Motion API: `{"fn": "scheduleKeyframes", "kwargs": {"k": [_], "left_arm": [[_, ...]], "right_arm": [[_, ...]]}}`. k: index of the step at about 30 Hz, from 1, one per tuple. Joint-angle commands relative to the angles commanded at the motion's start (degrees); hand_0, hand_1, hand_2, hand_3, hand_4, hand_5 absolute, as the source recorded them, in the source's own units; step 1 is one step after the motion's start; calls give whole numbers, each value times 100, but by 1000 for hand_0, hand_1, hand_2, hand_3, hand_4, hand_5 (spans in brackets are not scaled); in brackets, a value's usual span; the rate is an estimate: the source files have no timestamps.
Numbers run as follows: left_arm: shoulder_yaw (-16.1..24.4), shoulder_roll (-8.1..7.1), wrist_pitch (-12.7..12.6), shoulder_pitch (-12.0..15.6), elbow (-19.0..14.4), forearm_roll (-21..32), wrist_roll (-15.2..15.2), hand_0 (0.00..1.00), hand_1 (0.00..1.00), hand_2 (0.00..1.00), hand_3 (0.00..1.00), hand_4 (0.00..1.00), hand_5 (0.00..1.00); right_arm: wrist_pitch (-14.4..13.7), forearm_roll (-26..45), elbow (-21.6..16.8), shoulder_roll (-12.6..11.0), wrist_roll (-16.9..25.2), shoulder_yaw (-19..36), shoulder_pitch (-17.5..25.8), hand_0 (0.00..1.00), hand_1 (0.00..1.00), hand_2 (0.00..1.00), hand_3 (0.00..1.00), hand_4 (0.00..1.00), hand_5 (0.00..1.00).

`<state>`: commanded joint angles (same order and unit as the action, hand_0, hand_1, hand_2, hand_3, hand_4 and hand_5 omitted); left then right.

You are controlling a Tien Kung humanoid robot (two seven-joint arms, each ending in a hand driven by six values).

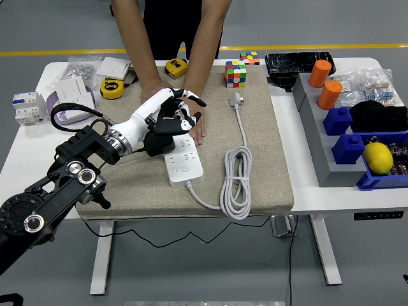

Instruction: Pick up the plug,place it near the board,insert it into the board,press the button

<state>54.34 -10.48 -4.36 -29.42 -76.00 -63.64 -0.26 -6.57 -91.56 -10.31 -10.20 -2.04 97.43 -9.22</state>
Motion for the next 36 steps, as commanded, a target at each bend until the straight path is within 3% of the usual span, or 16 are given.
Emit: {"fn": "scheduleKeyframes", "kwargs": {"k": [1, 2, 6, 7, 8, 13, 17, 19, 20, 25, 26, 31, 32, 36], "left_arm": [[74, 93, -73, -6, 119, 335, -285, 471, 667, 537, 510, 938, 55], [115, 135, -103, -8, 178, 521, -390, 812, 875, 811, 814, 998, 138], [447, 431, -312, -11, 670, 1358, -578, 812, 875, 811, 814, 998, 138], [510, 499, -349, -24, 832, 1421, -592, 812, 875, 811, 814, 998, 138], [543, 538, -373, -35, 975, 1448, -601, 905, 914, 862, 874, 998, 2], [558, 694, -472, -177, 1815, 1354, -552, 905, 914, 862, 874, 998, 2], [381, 738, -473, -321, 2524, 515, -194, 909, 911, 841, 859, 998, 2], [318, 738, -514, -352, 2611, 111, 1, 909, 911, 841, 859, 998, 2], [282, 730, -519, -370, 2625, -112, 94, 820, 828, 774, 815, 998, 14], [67, 681, -383, -470, 2627, -1340, 490, 820, 828, 774, 815, 998, 14], [44, 678, -352, -480, 2627, -1564, 545, 736, 750, 724, 774, 998, 14], [37, 692, -223, -486, 2571, -2690, 729, 736, 750, 724, 774, 998, 14], [51, 700, -216, -478, 2553, -3023, 773, 688, 673, 629, 692, 998, 24], [40, 691, -173, -493, 2572, -3859, 913, 688, 673, 629, 692, 998, 24]], "right_arm": [[6, -2, 0, 4, 1, -13, 3, 998, 836, 754, 788, 998, 868], [8, -4, 0, 6, 0, -18, 4, 998, 836, 753, 788, 998, 868], [15, -60, 0, 6, -6, -17, 30, 998, 836, 753, 788, 998, 868], [17, -71, 0, 4, -7, -16, 37, 998, 836, 753, 788, 998, 868], [18, -80, 0, 3, -8, -14, 41, 998, 836, 752, 787, 998, 866], [22, -100, 0, 7, -9, -16, 66, 998, 836, 752, 787, 998, 866], [22, -103, 0, 11, -11, -31, 65, 998, 836, 753, 787, 998, 866], [18, -111, 0, 9, -15, -29, 61, 998, 836, 753, 787, 998, 866], [16, -111, 0, 7, -18, -28, 61, 998, 835, 753, 787, 998, 867], [13, -104, 0, 0, -26, -28, 56, 998, 835, 753, 787, 998, 867], [12, -103, 0, 2, -25, -25, 52, 998, 836, 752, 786, 998, 866], [15, -96, 0, 11, -19, -20, 46, 998, 836, 752, 786, 998, 866], [16, -100, 0, 13, -17, -11, 47, 998, 836, 752, 786, 998, 865], [15, -102, 0, 11, -17, 5, 47, 998, 836, 752, 786, 998, 865]]}}
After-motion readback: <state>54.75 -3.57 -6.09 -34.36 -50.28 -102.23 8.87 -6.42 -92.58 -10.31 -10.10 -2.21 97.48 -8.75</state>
